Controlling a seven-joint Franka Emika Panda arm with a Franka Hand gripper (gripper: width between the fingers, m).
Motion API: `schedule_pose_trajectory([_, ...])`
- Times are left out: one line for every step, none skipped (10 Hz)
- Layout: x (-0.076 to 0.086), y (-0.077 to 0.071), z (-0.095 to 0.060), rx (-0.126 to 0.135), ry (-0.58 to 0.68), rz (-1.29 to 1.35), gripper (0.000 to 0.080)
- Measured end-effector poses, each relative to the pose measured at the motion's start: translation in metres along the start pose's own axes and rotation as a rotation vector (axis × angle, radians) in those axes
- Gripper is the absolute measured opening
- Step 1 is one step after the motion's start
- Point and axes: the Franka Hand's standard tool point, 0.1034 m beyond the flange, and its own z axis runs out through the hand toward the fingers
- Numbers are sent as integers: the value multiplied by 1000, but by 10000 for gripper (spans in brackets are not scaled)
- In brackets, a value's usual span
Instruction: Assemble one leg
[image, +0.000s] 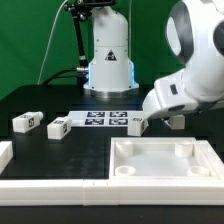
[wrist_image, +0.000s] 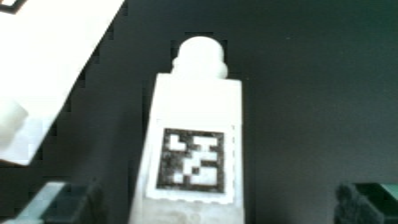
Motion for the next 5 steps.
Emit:
schedule_pose_trajectory([-3, 0, 8, 5, -94, -2, 649])
schedule_pose_trajectory([0, 0, 12, 9, -127, -3, 649])
schedule_pose_trajectory([3, 0, 12, 9, -100, -4, 649])
schedule_pose_trajectory([1, 1, 13, 9, -100, -4, 649])
schedule_pose_trajectory([1, 1, 13, 9, -100, -4, 649])
